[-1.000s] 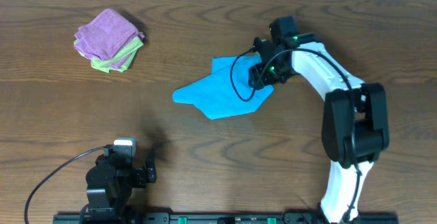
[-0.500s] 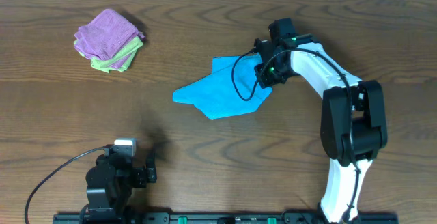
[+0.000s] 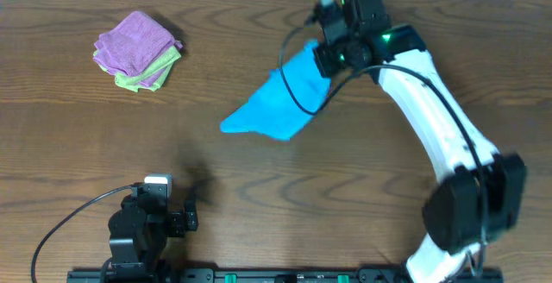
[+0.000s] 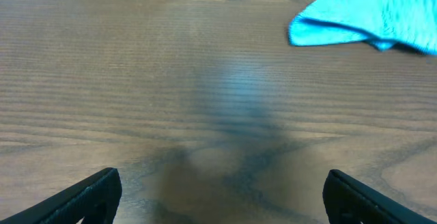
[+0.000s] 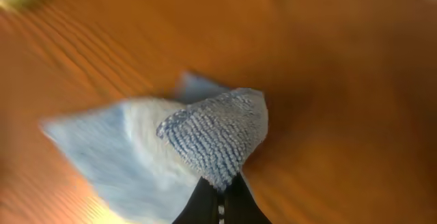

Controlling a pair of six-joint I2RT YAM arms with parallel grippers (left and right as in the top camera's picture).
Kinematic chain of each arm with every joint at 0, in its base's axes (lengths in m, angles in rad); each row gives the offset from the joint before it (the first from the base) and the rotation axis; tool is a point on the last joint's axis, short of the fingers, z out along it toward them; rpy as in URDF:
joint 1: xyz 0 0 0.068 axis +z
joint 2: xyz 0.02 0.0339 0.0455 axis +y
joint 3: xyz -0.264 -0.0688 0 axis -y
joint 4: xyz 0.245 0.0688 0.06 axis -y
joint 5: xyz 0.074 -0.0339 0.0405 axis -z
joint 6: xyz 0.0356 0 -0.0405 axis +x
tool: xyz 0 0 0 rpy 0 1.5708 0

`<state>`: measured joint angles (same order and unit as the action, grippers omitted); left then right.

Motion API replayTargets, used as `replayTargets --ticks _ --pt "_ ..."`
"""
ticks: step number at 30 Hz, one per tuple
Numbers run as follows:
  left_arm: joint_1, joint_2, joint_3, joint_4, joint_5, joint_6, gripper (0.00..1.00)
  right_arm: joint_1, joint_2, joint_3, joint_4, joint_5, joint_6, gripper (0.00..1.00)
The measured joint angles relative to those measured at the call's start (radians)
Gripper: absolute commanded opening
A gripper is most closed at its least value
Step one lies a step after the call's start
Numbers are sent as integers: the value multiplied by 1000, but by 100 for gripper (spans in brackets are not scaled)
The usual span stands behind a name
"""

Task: Fold the cloth
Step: 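Lift the cloth corner and shake it out, laying it flatter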

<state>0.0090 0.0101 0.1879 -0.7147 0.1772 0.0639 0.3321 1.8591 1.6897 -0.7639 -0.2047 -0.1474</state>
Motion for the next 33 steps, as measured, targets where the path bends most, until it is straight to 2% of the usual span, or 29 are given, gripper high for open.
replayTargets --ticks 6,14,25,33 --pt "0 0 0 0 0 0 95 20 -48 89 5 3 -3 1" --pt "0 0 0 2 0 0 95 19 -48 92 8 34 -3 1" --pt "0 0 0 39 0 0 96 -42 -48 172 124 283 -81 1" --pt "0 0 0 39 0 0 95 -102 -48 192 27 300 -128 1"
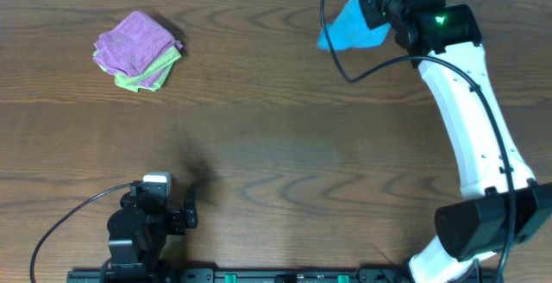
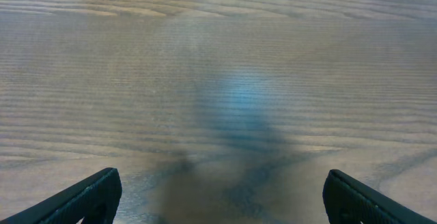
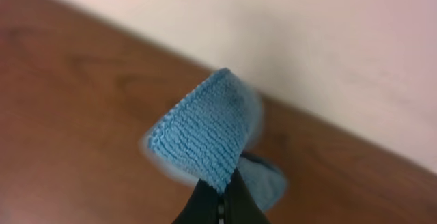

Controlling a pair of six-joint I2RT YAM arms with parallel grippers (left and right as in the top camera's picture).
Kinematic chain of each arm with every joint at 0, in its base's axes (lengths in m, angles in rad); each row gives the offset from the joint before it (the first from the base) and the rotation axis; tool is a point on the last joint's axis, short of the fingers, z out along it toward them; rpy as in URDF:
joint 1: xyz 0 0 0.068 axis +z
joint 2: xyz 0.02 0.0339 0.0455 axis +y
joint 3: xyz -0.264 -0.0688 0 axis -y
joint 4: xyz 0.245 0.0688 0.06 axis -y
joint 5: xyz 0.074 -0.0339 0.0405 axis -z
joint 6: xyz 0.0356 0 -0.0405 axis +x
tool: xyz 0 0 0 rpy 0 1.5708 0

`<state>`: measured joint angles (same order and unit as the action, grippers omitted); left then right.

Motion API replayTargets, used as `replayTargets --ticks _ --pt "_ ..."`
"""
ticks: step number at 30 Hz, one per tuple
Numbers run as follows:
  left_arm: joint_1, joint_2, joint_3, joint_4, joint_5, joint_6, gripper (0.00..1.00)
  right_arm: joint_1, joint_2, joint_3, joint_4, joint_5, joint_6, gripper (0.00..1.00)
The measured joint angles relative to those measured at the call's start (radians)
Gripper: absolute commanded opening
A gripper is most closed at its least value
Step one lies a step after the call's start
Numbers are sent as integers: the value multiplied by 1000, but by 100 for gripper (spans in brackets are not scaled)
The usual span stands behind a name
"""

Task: Fold the cloth
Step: 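Lift the cloth corner and shake it out, laying it flatter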

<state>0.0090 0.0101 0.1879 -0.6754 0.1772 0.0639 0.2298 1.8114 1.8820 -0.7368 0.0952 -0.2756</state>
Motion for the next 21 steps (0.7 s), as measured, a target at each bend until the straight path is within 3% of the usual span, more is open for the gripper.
replayTargets --ticks 4,8,9,10,16,21 --pt "0 0 0 0 0 0 95 59 15 3 -104 -102 -4 4" --pt "0 0 0 0 0 0 95 188 88 10 -192 -226 -6 29" --pt "0 0 0 0 0 0 95 232 118 10 -206 -261 -12 46" --pt "0 0 0 0 0 0 95 272 148 10 -215 -289 -14 51" --pt "0 0 -1 0 0 0 95 470 240 6 -221 -359 -26 71" --pt "0 0 0 0 0 0 95 471 232 8 -311 -288 -20 83"
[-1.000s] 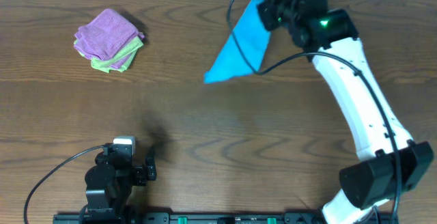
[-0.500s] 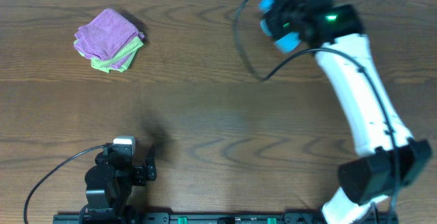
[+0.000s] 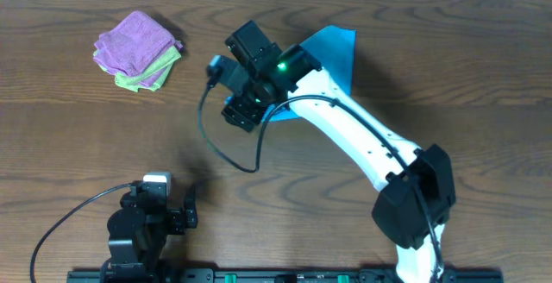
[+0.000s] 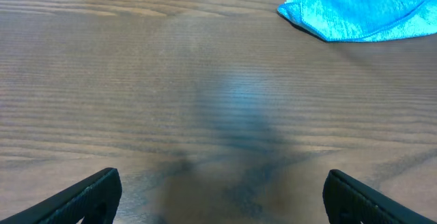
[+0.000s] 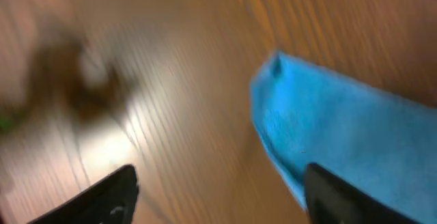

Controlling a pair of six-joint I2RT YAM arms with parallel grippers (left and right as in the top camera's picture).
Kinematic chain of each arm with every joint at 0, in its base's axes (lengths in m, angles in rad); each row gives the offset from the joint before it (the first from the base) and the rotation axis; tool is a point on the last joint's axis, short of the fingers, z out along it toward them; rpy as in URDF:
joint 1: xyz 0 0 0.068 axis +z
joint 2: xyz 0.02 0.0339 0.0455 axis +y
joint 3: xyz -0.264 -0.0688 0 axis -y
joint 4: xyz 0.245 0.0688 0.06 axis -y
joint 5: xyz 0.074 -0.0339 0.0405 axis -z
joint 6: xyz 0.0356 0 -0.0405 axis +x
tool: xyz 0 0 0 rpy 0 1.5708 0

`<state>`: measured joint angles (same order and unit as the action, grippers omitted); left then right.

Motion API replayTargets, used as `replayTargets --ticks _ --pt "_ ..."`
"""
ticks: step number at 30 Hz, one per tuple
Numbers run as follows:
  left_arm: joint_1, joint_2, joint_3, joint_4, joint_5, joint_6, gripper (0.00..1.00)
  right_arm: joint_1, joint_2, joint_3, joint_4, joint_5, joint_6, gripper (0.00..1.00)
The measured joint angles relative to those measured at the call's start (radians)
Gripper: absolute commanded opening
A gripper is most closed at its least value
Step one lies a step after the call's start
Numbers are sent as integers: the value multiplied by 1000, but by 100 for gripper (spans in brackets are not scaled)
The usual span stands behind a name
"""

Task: Fold the cloth
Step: 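Lift the cloth corner and shake it out, laying it flatter, then pull the cloth edge with the right gripper to spread it flat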

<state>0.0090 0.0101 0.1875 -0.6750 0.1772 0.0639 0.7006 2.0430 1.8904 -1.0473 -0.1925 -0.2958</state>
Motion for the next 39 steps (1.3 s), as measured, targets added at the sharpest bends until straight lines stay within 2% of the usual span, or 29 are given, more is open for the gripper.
replayTargets --ticks 8,16,28,39 --pt "0 0 0 0 0 0 95 -204 0 0 -60 70 71 89" --pt "0 0 0 0 0 0 95 -410 3 -22 -13 31 61 84" --pt "0 0 0 0 0 0 95 -446 165 -26 -10 -6 16 82" --pt "0 0 0 0 0 0 95 -446 241 -29 -16 -23 6 75"
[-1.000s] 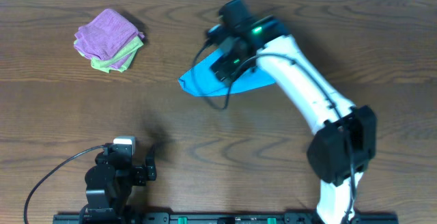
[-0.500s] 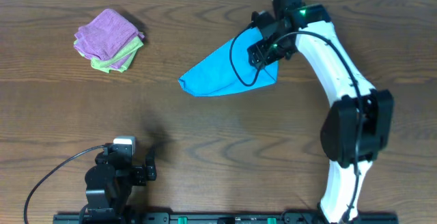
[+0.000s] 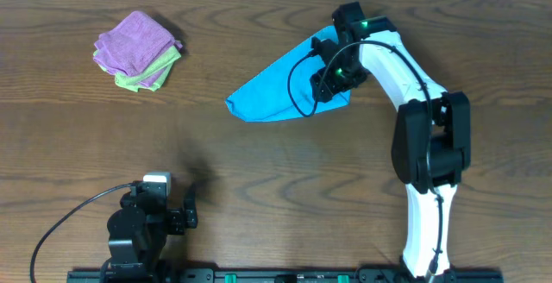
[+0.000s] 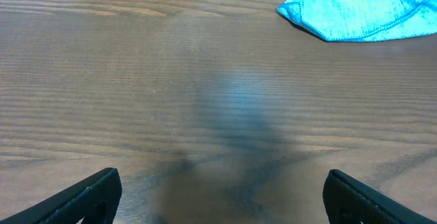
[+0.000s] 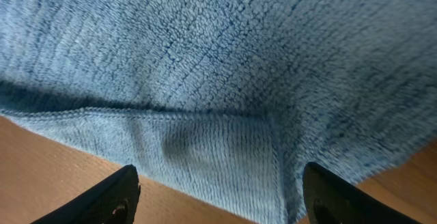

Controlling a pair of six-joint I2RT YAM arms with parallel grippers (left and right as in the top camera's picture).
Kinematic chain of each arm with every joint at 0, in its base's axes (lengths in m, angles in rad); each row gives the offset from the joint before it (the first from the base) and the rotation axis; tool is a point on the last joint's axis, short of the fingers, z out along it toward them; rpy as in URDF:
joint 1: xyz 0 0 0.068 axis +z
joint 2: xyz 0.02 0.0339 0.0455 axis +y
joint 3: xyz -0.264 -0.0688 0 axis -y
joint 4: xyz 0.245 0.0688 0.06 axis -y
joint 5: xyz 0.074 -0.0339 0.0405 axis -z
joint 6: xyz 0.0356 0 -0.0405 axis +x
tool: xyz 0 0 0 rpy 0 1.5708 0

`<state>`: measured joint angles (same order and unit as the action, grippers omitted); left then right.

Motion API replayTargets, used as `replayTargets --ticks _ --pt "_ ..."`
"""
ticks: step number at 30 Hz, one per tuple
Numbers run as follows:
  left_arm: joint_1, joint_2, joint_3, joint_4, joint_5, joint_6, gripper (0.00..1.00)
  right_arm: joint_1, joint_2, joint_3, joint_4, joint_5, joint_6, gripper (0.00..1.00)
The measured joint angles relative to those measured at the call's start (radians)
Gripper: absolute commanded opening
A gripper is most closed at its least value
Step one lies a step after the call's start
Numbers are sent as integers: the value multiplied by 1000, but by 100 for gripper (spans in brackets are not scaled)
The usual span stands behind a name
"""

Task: Fold the cloth
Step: 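Pull the cloth edge with the right gripper to spread it flat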

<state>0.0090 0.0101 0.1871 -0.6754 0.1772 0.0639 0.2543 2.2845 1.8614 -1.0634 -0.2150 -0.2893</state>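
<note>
The blue cloth (image 3: 274, 89) lies on the table as a long folded wedge, its tip pointing left; its left end (image 4: 355, 11) shows at the top right of the left wrist view. My right gripper (image 3: 332, 80) is over the cloth's right part, open, with blue terry (image 5: 225, 80) filling its view and a folded edge between the fingertips (image 5: 113, 198). My left gripper (image 3: 164, 218) rests open at the near left edge over bare wood, holding nothing.
A stack of folded purple and green cloths (image 3: 138, 50) sits at the far left; its green edge shows in the left wrist view. The right arm's cable loops over the blue cloth. The table (image 3: 276, 179) is dark wood.
My right gripper was open left of the cloth and is now over the cloth's right part, still open. The cloth now reaches further left as a wedge. The left arm has not moved.
My right gripper was shut on the blue cloth, holding it over the middle of the table. Then it held the cloth up at the far edge. Then the cloth lay flat with the gripper open to its left. Now the gripper is open over the folded cloth.
</note>
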Motion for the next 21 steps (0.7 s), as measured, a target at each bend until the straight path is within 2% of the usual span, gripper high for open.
replayTargets --ticks 5,7,9,11,13,15,16,21 --pt "0 0 0 0 0 0 95 0 6 0 8 -10 0 74" --pt "0 0 0 0 0 0 95 0 8 0 8 -13 -1 71" --pt "0 0 0 0 0 0 95 0 13 0 9 -14 -7 61" --pt "0 0 0 0 0 0 95 0 19 0 9 -15 -10 46" --pt "0 0 0 0 0 0 95 0 21 0 8 -17 -13 29" --pt "0 0 0 0 0 0 95 0 21 0 2 -17 -11 7" --pt "0 0 0 0 0 0 95 0 21 0 -3 -18 -14 1" --pt "0 0 0 0 0 0 95 2 21 0 -72 -18 -10 1"
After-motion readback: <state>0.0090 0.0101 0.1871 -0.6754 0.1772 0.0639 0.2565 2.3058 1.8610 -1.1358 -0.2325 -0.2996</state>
